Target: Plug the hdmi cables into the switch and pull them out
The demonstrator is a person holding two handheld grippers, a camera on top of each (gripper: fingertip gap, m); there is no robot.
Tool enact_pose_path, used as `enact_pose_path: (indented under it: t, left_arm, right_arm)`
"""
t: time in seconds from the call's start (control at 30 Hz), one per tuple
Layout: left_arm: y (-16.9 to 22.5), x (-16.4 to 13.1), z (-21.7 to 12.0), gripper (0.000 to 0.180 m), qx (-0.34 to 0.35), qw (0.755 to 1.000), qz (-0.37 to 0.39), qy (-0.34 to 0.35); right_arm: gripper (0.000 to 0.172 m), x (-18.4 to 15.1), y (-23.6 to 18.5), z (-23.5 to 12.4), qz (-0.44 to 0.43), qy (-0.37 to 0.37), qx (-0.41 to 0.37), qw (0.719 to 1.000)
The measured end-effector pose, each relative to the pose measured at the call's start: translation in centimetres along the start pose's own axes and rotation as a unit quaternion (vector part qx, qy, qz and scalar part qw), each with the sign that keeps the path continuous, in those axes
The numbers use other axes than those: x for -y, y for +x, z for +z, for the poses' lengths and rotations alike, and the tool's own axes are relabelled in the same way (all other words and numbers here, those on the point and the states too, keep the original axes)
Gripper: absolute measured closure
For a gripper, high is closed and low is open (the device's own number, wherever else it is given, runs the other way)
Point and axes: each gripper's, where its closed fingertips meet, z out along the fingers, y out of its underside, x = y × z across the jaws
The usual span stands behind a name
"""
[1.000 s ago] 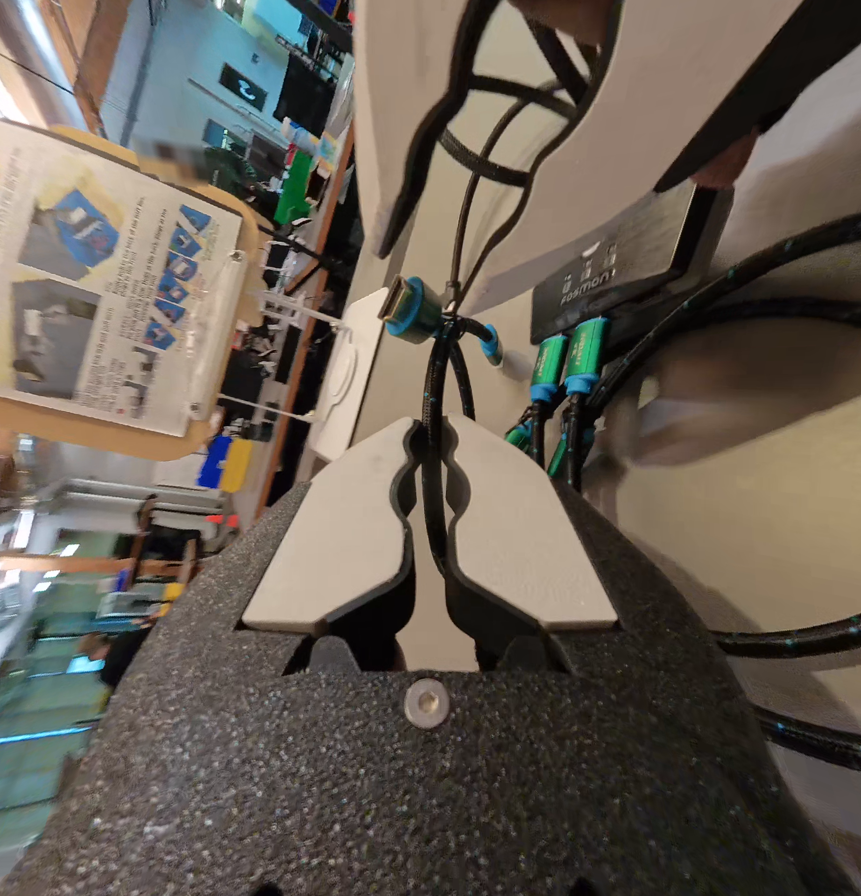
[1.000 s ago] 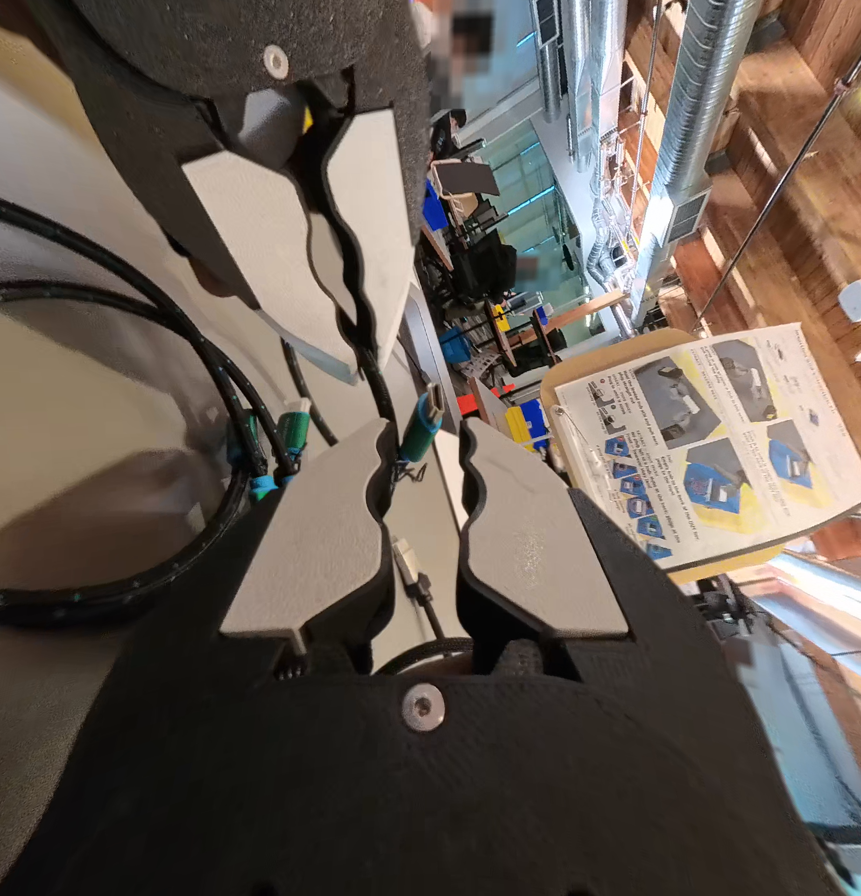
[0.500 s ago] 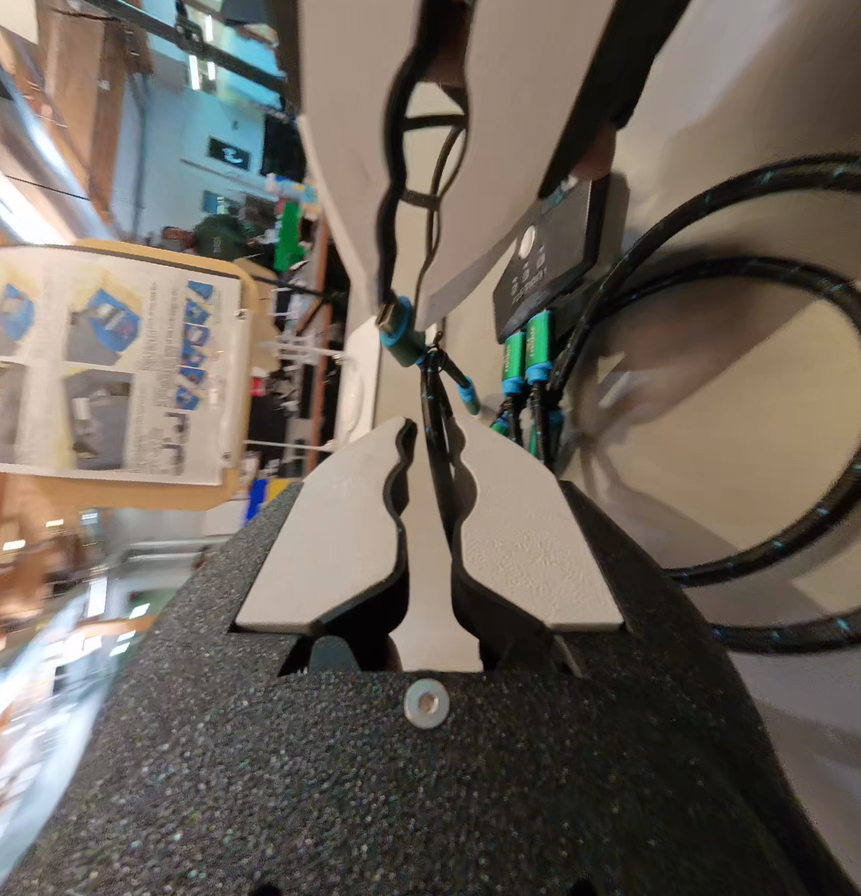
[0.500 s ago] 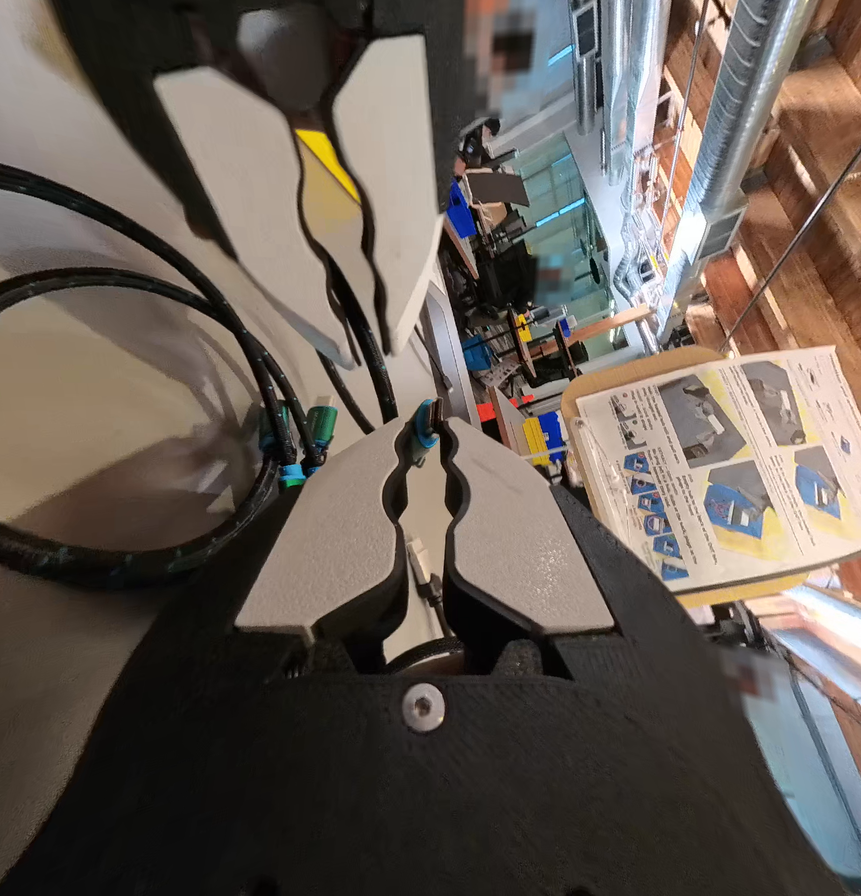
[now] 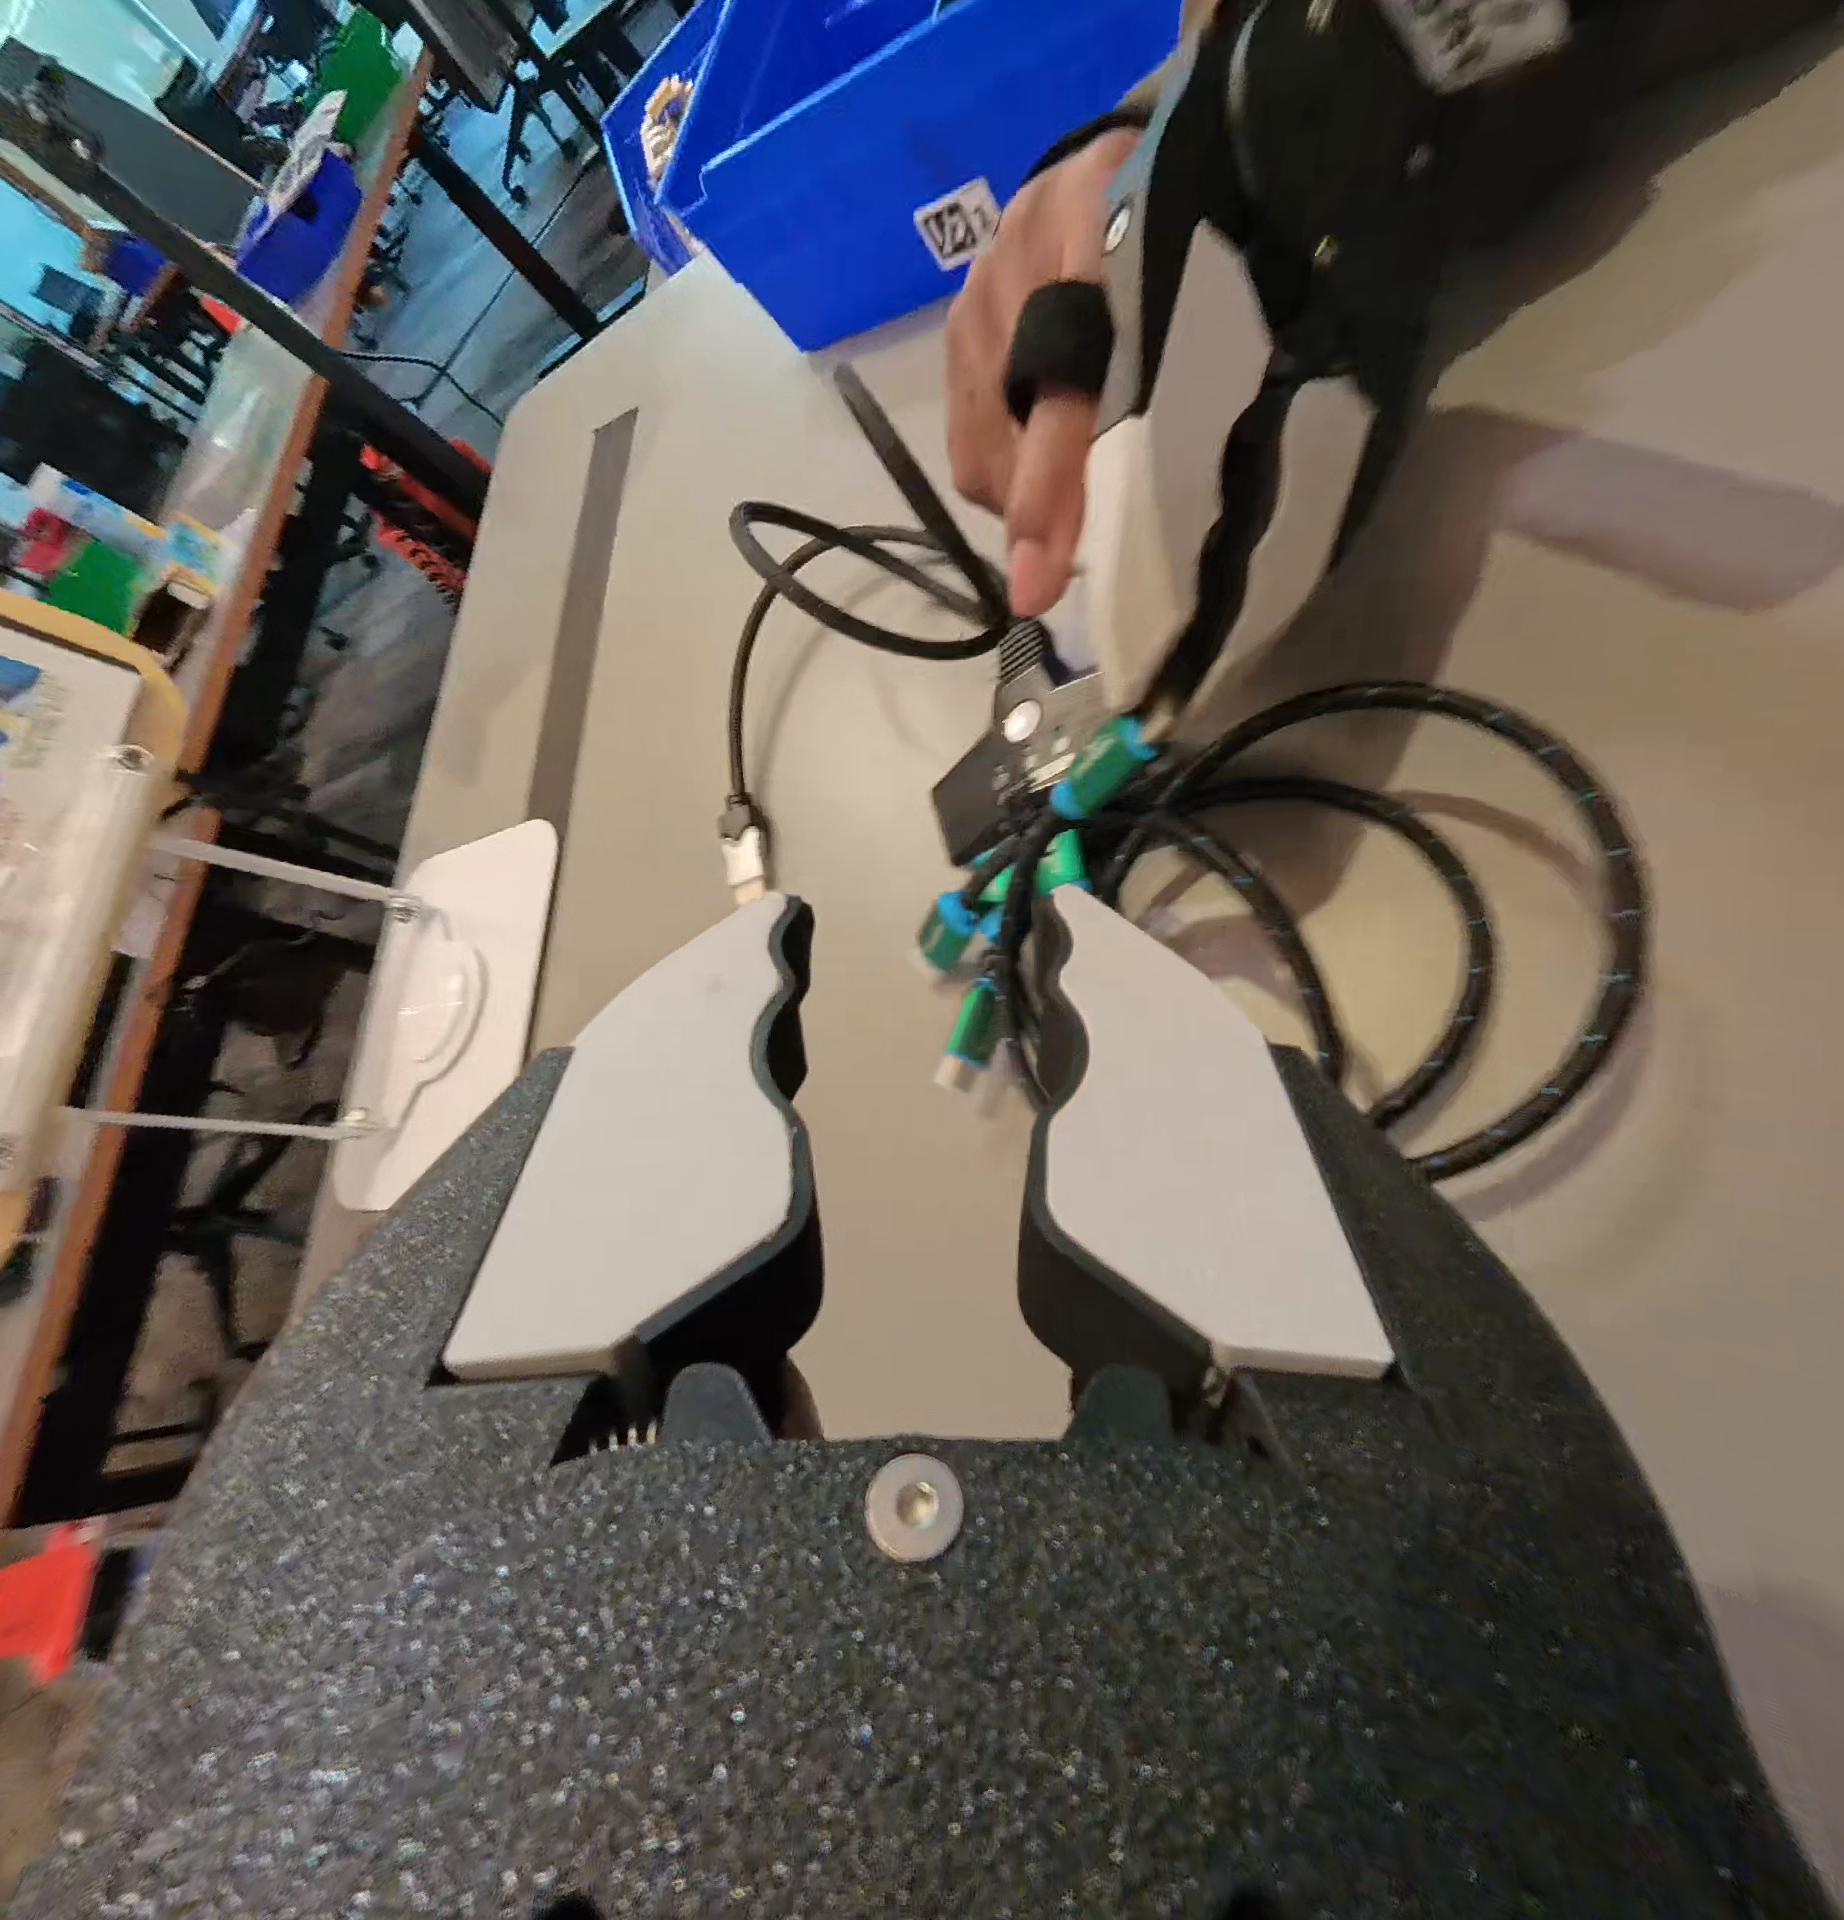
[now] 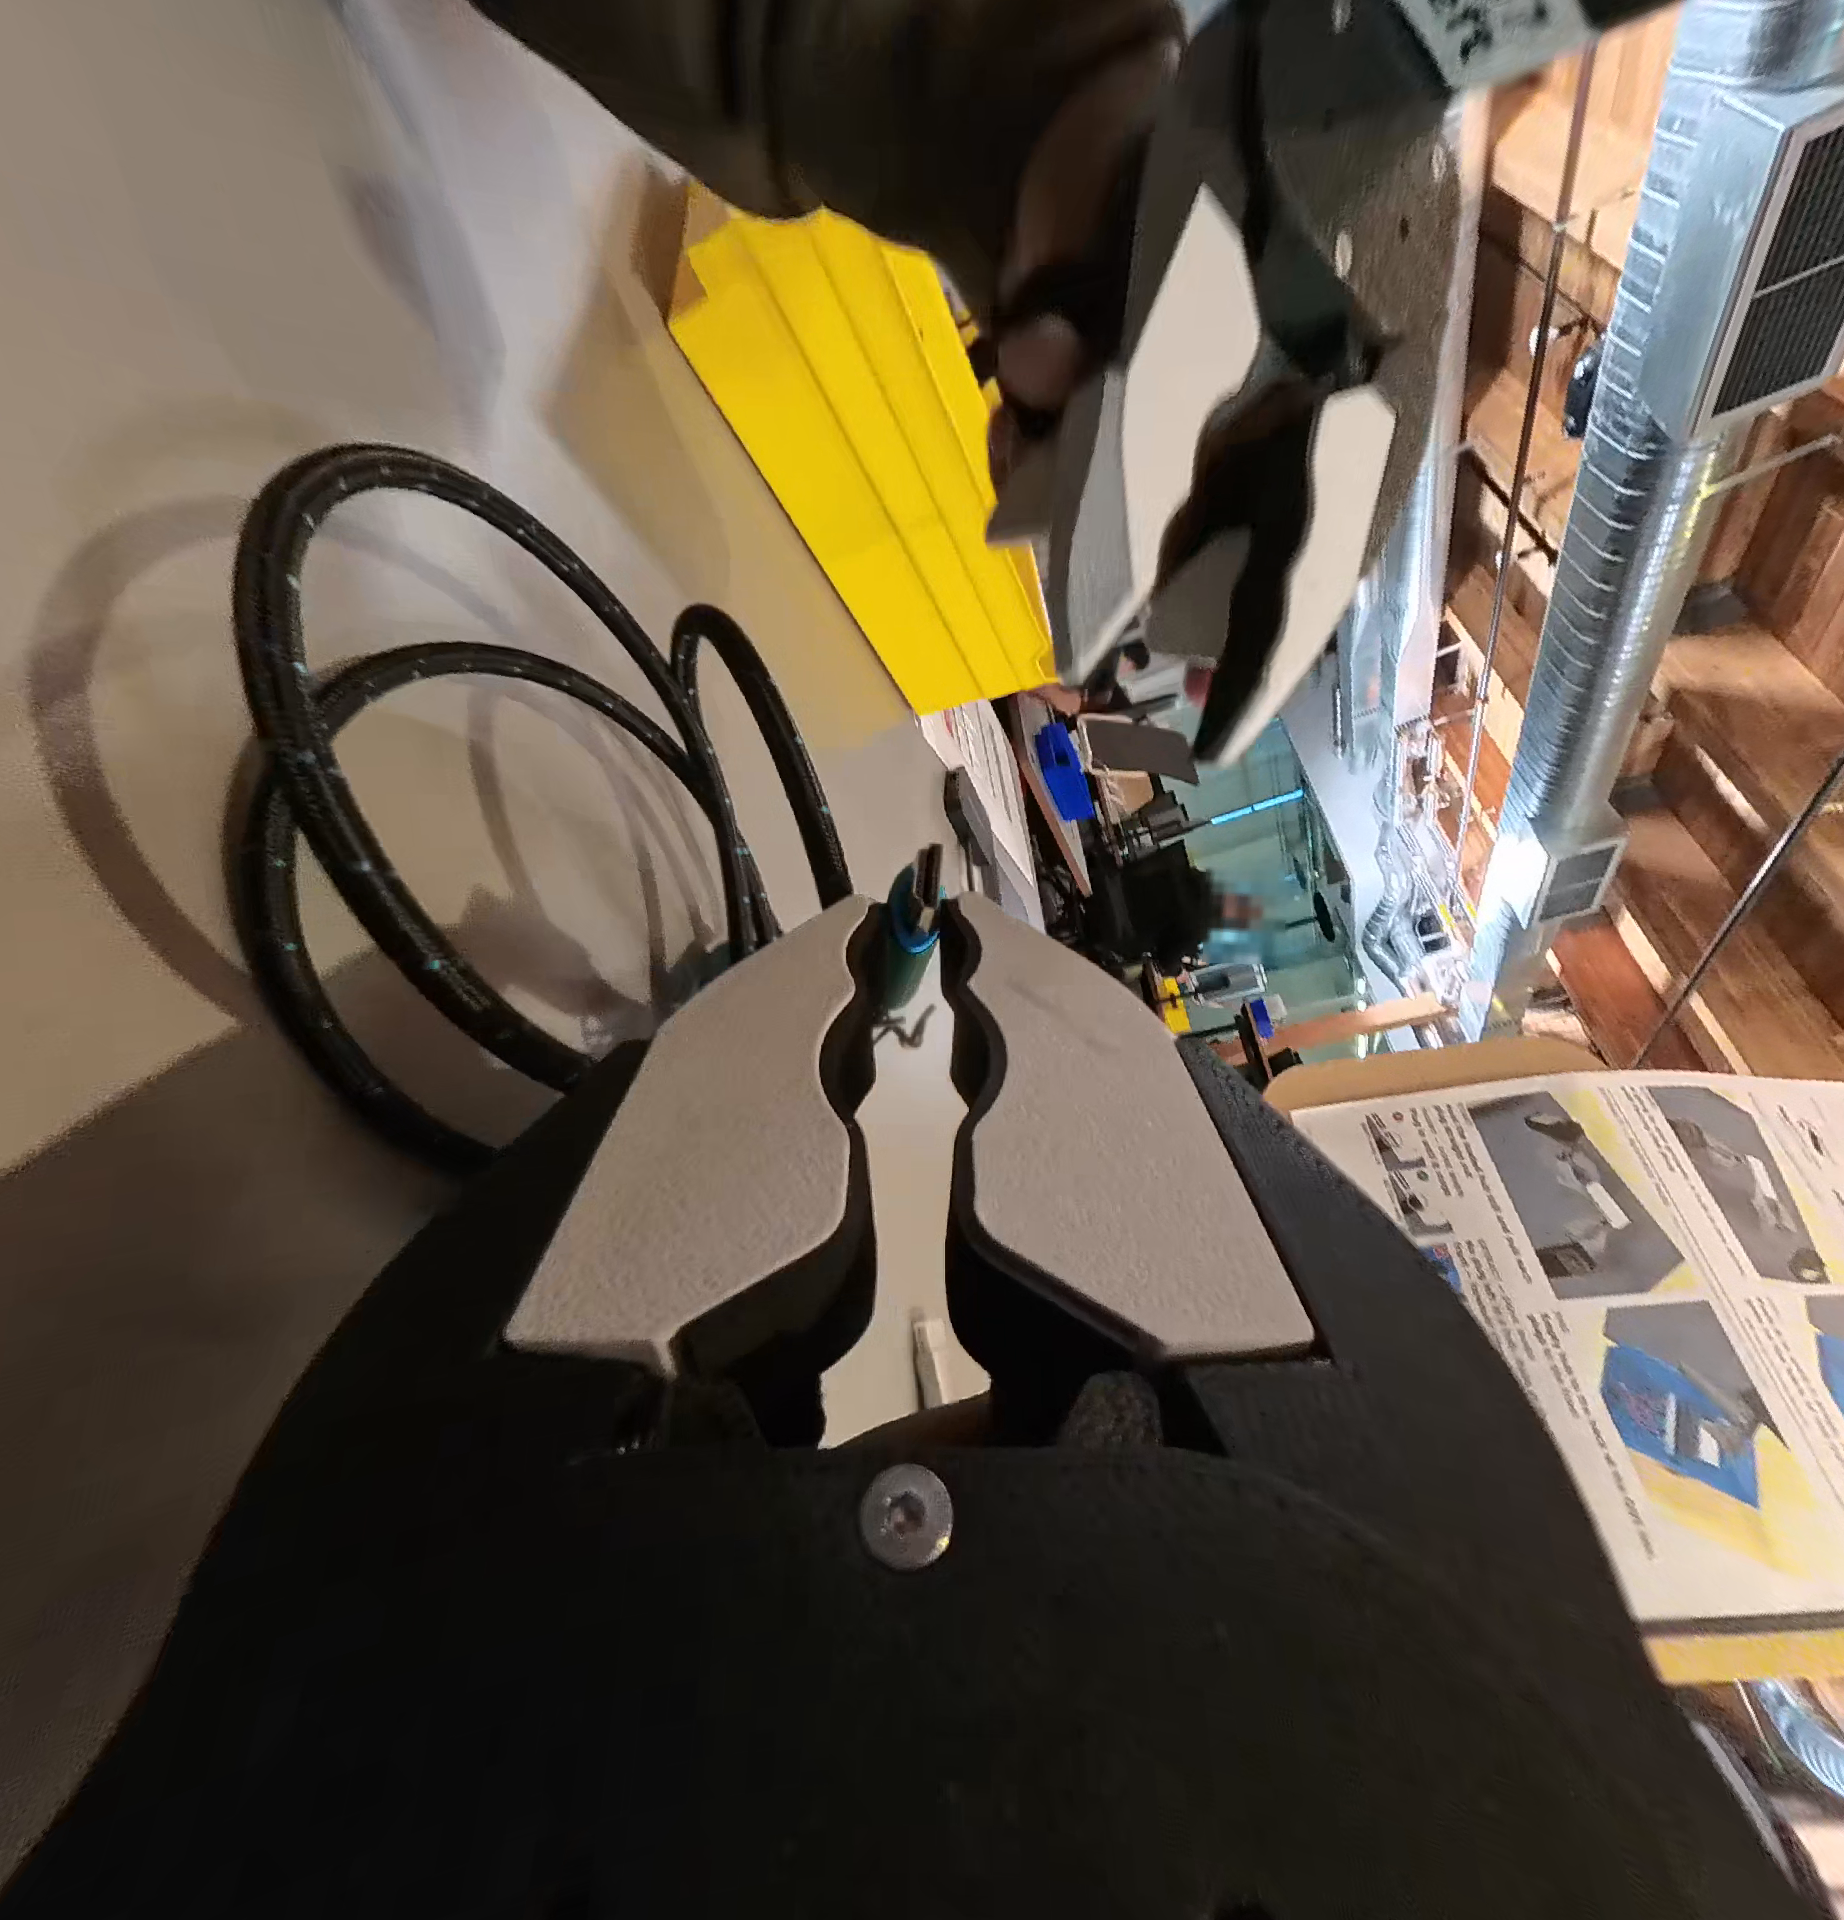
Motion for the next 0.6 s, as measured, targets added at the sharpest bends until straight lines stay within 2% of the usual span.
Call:
enact_pose_path:
  t: [0.1,0.2,0.27,0.4,0.47,0.5,0.6]
  left_arm:
    - [0.9,-0.1,2.5,0.138,-0.027,0.998,0.063,-0.005]
    - [3.9,1.1,4.3,0.136,-0.102,0.992,0.074,0.019]
    - [4.9,1.2,5.0,0.136,-0.124,0.989,0.084,0.020]
    - [4.9,1.0,6.4,0.138,-0.105,0.991,0.082,0.024]
    - [5.1,0.8,6.9,0.148,-0.104,0.991,0.078,0.024]
    - [5.1,0.8,7.1,0.159,-0.097,0.992,0.078,0.024]
    - [4.5,0.9,7.2,0.165,-0.059,0.993,0.096,0.017]
  right_arm:
    - [0.162,0.5,-0.3,0.0,0.010,0.021,0.003,1.000]
    - [0.162,0.6,-0.1,-0.1,0.015,0.029,-0.003,0.999]
    - [0.162,0.6,0.2,-0.4,0.020,0.032,-0.010,0.999]
    - [0.162,0.8,0.5,-0.7,0.034,0.044,-0.018,0.998]
    - [0.163,0.8,0.4,-0.6,0.031,0.043,-0.016,0.998]
    - [0.163,0.8,0.3,-0.6,0.029,0.042,-0.017,0.999]
    - [0.162,0.5,0.9,-0.8,0.031,0.034,-0.030,0.998]
